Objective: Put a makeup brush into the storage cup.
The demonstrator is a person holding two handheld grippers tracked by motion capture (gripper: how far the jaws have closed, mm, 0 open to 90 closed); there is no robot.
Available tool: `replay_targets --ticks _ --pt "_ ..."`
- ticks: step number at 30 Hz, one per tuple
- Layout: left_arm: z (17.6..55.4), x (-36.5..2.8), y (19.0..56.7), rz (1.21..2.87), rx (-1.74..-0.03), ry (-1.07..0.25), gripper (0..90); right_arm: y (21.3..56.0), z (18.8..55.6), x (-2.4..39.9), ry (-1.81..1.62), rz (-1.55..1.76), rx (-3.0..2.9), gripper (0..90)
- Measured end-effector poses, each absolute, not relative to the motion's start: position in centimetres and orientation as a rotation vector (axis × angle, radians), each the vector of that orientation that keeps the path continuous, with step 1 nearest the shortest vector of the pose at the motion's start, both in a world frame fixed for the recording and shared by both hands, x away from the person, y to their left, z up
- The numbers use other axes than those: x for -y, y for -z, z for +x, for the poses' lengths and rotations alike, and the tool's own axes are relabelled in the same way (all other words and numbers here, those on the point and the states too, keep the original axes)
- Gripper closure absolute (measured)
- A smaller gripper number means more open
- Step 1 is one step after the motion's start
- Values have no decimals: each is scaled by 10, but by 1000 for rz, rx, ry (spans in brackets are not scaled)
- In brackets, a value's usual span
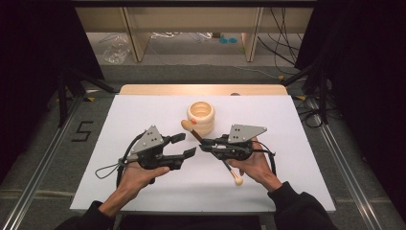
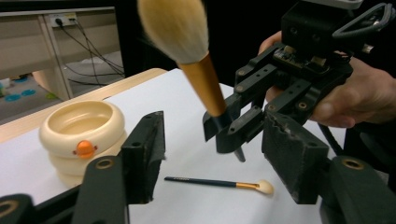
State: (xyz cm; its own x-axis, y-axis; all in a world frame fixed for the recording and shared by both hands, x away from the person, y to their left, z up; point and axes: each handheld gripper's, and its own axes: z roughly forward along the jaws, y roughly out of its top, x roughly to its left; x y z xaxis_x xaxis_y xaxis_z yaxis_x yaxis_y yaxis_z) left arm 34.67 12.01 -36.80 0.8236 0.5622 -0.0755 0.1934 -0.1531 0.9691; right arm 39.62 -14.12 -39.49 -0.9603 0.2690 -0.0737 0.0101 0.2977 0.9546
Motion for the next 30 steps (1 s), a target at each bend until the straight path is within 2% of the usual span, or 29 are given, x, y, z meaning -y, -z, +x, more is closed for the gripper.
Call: replay_targets --ticks 11,21,27,28,30 --pt "351 -115 363 1718 -558 -318 524 397 392 134 -1737 193 -2369 794" --pt "354 -120 361 1675 -548 -264 732 396 387 130 -1740 162 -2380 795" --pt "353 -117 359 1691 -508 -242 757 397 386 128 -1733 143 -2382 794" --pt "358 -118 357 1728 -434 -304 757 396 384 127 -1720 146 -2396 795" --pt "354 -115 357 1712 -469 -266 758 396 384 127 -1715 152 -2399 794"
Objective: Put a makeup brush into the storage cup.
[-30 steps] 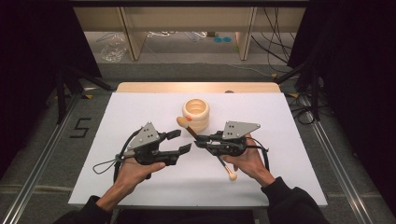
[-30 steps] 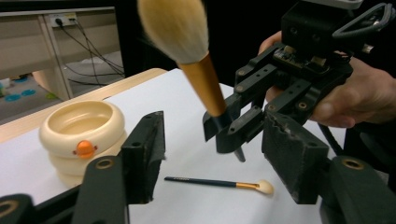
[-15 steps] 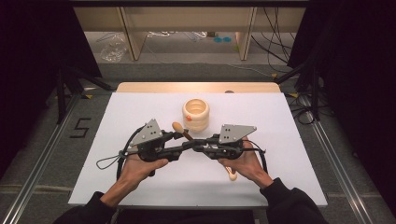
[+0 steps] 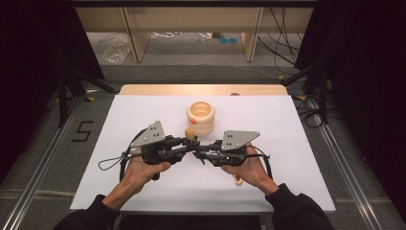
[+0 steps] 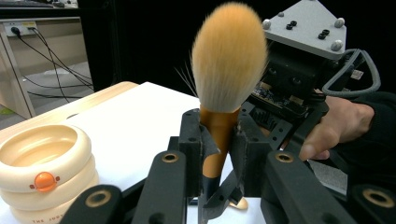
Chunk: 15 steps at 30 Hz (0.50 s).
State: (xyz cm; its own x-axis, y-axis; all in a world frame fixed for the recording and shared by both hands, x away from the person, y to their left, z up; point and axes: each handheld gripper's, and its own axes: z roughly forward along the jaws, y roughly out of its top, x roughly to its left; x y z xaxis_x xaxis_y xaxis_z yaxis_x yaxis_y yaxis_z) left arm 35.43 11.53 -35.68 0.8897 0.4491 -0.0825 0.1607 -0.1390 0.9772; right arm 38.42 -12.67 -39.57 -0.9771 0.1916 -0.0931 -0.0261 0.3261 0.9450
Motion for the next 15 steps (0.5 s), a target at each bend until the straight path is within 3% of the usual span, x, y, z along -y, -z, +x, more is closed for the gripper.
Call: replay_targets --ticks 15 --pt "356 -113 355 1713 -497 -245 759 398 385 125 -1761 197 -2394 793"
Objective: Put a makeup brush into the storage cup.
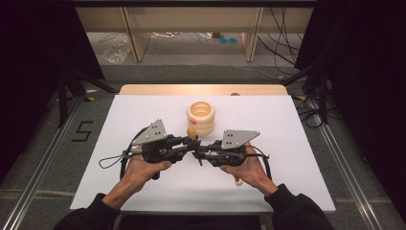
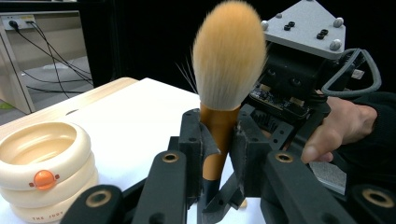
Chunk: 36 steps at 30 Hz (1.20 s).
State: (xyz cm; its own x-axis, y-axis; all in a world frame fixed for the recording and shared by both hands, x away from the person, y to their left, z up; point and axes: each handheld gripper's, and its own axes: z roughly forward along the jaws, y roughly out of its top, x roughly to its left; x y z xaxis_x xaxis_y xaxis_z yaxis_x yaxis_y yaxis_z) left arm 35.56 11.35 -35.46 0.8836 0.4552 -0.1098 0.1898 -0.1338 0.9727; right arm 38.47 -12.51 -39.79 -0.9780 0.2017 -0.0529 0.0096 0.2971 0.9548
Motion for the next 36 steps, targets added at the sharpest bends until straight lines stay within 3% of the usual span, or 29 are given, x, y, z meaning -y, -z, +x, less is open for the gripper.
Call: replay_targets --ticks 23,33,36 --pt "358 -113 357 1712 -514 -200 747 398 384 125 -1796 228 -2381 794" --pt "359 -114 355 1717 -497 -251 459 397 386 129 -1804 240 -2377 795" --pt "353 -119 350 1710 -537 -245 421 397 388 132 -1793 262 -2371 795"
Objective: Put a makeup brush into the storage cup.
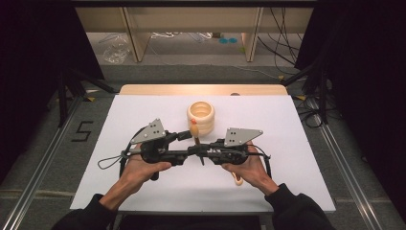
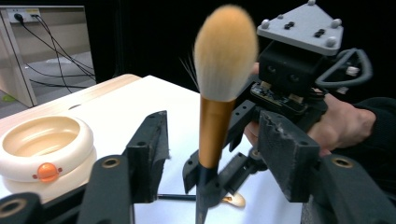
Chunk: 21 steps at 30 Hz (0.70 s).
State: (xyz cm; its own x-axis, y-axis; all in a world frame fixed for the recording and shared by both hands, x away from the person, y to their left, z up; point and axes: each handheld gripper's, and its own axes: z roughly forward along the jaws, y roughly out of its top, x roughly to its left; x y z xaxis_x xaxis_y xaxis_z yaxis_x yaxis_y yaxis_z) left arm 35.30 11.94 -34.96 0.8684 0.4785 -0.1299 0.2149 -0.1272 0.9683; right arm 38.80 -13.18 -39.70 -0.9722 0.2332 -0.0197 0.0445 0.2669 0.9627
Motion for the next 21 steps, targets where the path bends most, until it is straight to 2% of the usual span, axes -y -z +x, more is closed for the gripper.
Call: replay_targets --ticks 3,5,6,7,8,9,16,17,21 --pt "354 -128 346 1736 -479 -318 397 396 390 135 -1792 286 -2356 795" --pt "350 -130 346 1730 -506 -316 385 396 393 136 -1813 282 -2339 795" --pt "330 -130 349 1662 -815 -290 356 394 394 140 -1782 323 -2341 795" --pt "330 -130 349 1662 -815 -290 343 394 395 140 -1789 328 -2327 795" --pt "341 -139 353 1728 -592 -346 329 394 397 142 -1786 339 -2322 794" --pt "341 -140 356 1724 -571 -346 322 393 399 144 -1788 343 -2318 795" --pt "334 -155 372 1715 -643 -392 299 391 408 152 -1802 421 -2277 795" --pt "336 -161 372 1742 -606 -434 293 390 411 153 -1795 443 -2267 795" --pt "334 -170 378 1745 -602 -467 284 387 418 156 -1797 465 -2249 794"
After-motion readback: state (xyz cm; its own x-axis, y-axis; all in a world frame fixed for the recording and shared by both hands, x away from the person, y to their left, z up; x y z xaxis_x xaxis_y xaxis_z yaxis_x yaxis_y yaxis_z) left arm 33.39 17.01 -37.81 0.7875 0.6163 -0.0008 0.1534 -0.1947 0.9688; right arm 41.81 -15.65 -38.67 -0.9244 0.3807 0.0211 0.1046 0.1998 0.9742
